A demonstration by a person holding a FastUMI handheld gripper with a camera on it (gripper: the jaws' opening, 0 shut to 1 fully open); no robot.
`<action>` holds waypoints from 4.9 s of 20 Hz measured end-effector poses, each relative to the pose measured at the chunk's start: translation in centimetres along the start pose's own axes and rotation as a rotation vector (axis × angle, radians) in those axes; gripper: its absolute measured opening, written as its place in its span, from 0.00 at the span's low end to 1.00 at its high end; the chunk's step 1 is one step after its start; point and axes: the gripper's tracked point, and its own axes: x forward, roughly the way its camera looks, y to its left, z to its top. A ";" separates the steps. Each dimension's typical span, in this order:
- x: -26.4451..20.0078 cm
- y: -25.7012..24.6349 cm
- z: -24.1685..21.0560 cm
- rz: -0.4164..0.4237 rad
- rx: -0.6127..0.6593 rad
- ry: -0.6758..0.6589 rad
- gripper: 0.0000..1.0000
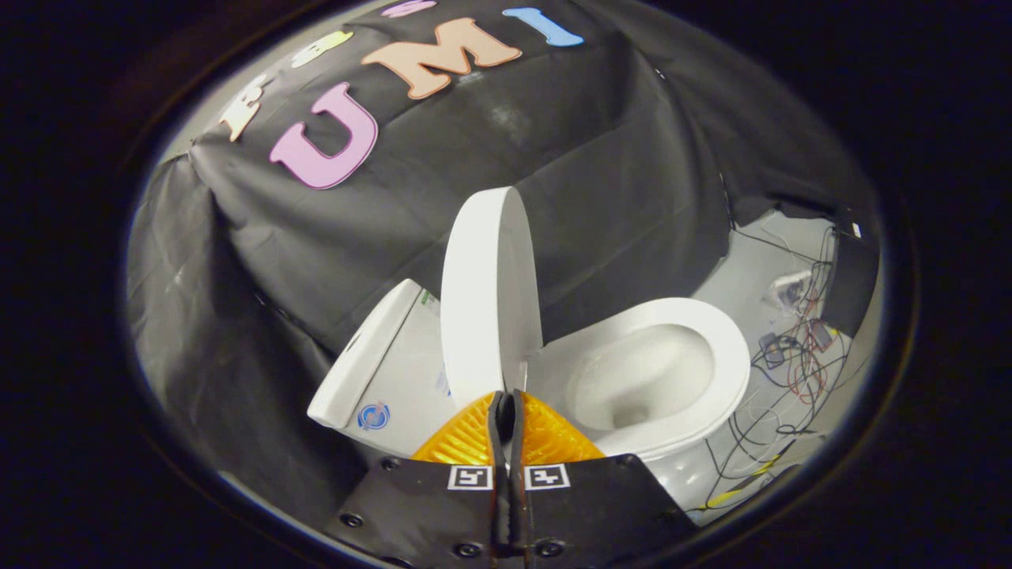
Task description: Open the toilet lid.
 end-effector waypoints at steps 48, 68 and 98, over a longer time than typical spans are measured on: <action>4.5 15.9 -4.1 0.159 -0.357 -0.071 0.10; 5.7 20.5 -6.3 0.309 -0.397 -0.081 0.74; 2.3 14.6 -2.1 0.292 -0.495 -0.179 0.98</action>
